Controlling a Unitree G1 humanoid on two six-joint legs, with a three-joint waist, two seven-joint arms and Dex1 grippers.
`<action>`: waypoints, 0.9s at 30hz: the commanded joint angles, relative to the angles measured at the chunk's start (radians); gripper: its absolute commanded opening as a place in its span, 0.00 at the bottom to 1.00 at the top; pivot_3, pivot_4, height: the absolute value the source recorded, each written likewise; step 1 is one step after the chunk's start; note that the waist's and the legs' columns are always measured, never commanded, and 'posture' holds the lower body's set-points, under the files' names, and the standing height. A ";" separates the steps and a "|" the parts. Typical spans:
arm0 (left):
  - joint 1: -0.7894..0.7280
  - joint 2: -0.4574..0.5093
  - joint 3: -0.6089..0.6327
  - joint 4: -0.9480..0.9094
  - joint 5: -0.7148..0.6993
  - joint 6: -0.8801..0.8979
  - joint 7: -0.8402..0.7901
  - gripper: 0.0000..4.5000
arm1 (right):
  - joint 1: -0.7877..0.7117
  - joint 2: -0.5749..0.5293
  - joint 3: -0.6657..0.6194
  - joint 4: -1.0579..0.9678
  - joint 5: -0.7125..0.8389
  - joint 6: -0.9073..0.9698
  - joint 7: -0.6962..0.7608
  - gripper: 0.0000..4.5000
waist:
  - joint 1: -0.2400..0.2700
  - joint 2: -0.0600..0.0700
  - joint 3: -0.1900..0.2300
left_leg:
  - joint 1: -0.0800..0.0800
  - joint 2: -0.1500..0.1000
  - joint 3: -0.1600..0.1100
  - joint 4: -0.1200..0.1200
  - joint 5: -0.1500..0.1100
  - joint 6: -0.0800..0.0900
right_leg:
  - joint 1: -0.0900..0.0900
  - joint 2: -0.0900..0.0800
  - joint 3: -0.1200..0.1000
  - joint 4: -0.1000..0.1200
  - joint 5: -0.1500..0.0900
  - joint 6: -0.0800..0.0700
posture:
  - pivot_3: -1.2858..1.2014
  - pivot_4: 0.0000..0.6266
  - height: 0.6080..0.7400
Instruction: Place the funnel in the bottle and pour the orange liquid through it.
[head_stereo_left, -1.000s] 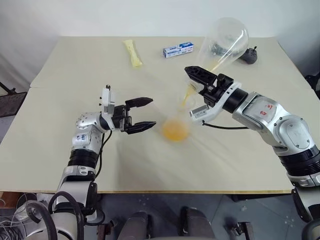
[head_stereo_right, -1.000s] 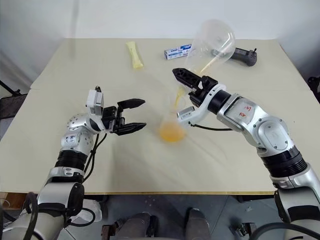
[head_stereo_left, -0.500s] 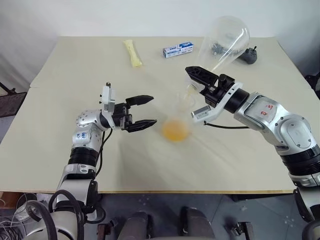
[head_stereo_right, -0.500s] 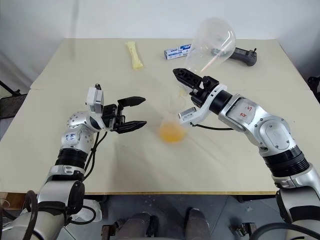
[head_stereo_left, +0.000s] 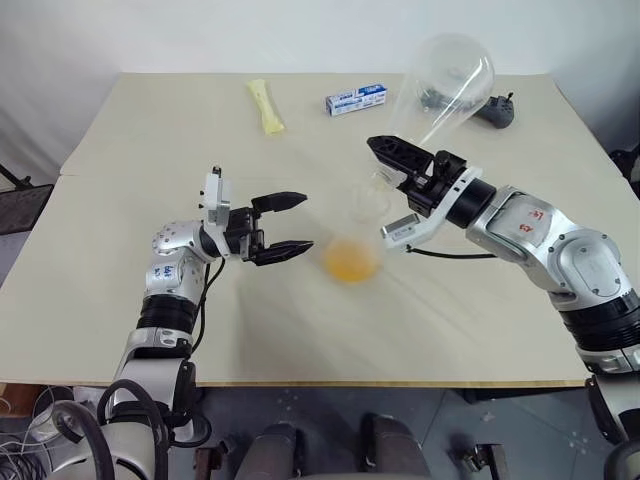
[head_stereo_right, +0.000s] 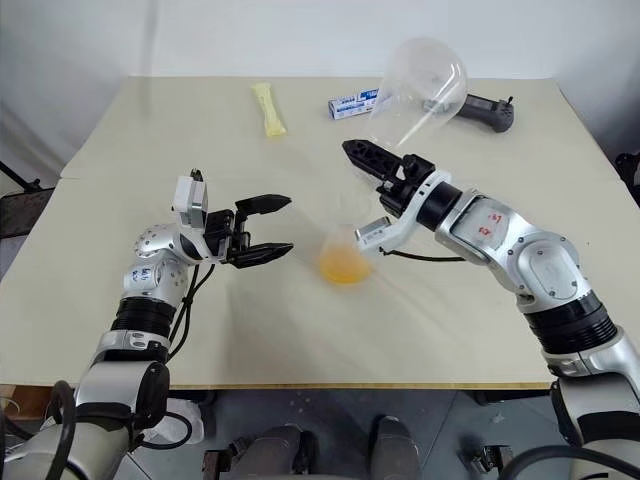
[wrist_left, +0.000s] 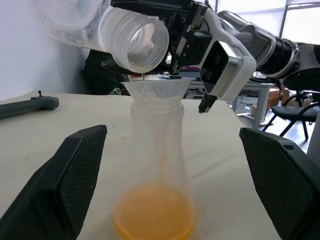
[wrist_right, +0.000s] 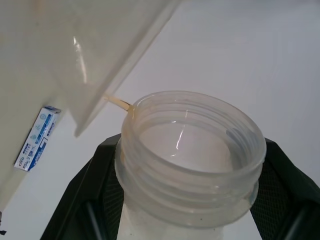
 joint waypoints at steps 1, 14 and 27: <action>-0.010 -0.005 0.004 -0.017 -0.002 -0.019 -0.004 1.00 | 0.020 0.034 -0.078 -0.061 0.106 0.071 0.066 0.62 | 0.001 0.000 0.000 | 0.000 0.000 0.000 0.000 0.000 0.000 | 0.000 0.000 0.000 0.000 0.000 0.000 | 0.52 0.24 1.00; -0.019 -0.008 0.008 -0.005 0.012 -0.032 0.010 1.00 | 0.065 0.344 -0.324 -0.219 0.477 0.675 0.317 0.62 | 0.004 -0.001 0.000 | 0.000 0.000 -0.001 0.001 0.000 0.000 | 0.000 0.000 -0.001 0.001 0.000 0.000 | 0.52 0.24 1.00; 0.000 0.004 0.004 -0.034 0.011 -0.008 0.015 1.00 | 0.117 0.468 -0.755 -0.195 1.005 1.130 0.336 0.62 | 0.002 -0.001 0.000 | 0.000 -0.001 -0.003 0.000 0.000 0.000 | 0.000 0.000 -0.001 0.002 0.000 0.000 | 0.52 0.24 1.00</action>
